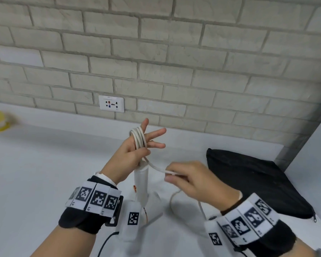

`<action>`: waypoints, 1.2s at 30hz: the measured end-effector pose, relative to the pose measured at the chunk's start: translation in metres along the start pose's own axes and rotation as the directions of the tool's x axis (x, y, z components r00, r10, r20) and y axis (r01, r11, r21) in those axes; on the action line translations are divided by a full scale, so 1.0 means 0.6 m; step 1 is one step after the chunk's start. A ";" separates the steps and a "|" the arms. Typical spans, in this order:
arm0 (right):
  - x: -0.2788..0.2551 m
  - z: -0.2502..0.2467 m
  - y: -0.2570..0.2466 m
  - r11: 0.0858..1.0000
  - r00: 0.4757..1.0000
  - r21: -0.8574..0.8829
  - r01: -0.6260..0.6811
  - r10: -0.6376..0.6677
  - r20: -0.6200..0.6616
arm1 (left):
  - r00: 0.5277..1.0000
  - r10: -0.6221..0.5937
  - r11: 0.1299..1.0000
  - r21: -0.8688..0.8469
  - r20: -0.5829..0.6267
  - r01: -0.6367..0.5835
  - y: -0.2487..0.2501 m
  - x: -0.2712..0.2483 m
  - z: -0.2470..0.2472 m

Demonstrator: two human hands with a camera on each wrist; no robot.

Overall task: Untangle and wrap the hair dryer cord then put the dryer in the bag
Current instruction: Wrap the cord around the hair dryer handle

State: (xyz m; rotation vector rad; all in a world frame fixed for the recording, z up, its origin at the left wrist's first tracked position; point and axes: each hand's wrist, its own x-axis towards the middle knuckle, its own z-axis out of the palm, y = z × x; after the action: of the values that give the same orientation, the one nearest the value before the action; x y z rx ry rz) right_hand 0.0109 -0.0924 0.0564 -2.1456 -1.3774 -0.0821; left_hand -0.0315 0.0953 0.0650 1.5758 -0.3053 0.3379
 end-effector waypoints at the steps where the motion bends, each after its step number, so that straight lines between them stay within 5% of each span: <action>1: 0.000 -0.018 -0.013 0.995 0.999 0.099 0.011 -0.005 -0.053 | 1.000 -0.012 1.000 0.012 0.009 0.012 0.000 0.001 0.000; 6: 0.037 -0.078 -0.057 0.947 0.978 0.289 0.142 -0.090 -0.188 | 0.986 -0.092 0.977 0.204 0.140 0.063 0.003 -0.005 0.019; 10: 0.090 -0.099 -0.038 0.934 0.961 0.344 0.098 0.001 -0.278 | 0.976 -0.070 0.973 0.231 0.205 0.022 0.015 -0.015 0.040; 17: 0.144 -0.053 0.012 0.915 0.972 0.403 -0.022 0.114 -0.206 | 0.961 -0.101 0.994 -0.007 0.259 0.106 0.007 -0.012 0.020; 21: 0.130 0.017 0.036 0.797 0.977 0.578 -0.176 0.211 0.007 | 0.977 -0.064 0.983 -0.158 0.203 0.097 0.000 -0.008 0.010; 25: 0.088 0.074 0.050 0.934 0.946 0.203 -0.295 0.256 0.199 | 0.990 -0.048 0.943 -0.321 0.132 0.089 -0.008 -0.002 -0.001; 28: 0.052 0.078 0.036 0.972 0.925 0.032 -0.233 0.211 0.316 | 0.999 -0.032 0.955 -0.295 0.033 0.040 -0.013 0.005 -0.012; 32: 0.016 0.034 -0.001 0.973 0.959 0.140 -0.184 0.145 0.245 | 0.999 -0.033 0.995 -0.099 -0.015 0.031 -0.012 0.007 -0.019; 36: 0.003 -0.027 -0.039 0.968 0.997 0.240 -0.072 0.070 0.015 | 0.996 -0.073 0.994 0.082 0.042 0.069 0.004 0.009 -0.009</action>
State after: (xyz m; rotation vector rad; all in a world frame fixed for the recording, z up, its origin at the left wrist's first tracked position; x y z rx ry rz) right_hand -0.0044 -0.0920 0.0805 -1.9910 -1.2438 0.1144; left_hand -0.0280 0.1009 0.0696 1.6712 -0.2728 0.2623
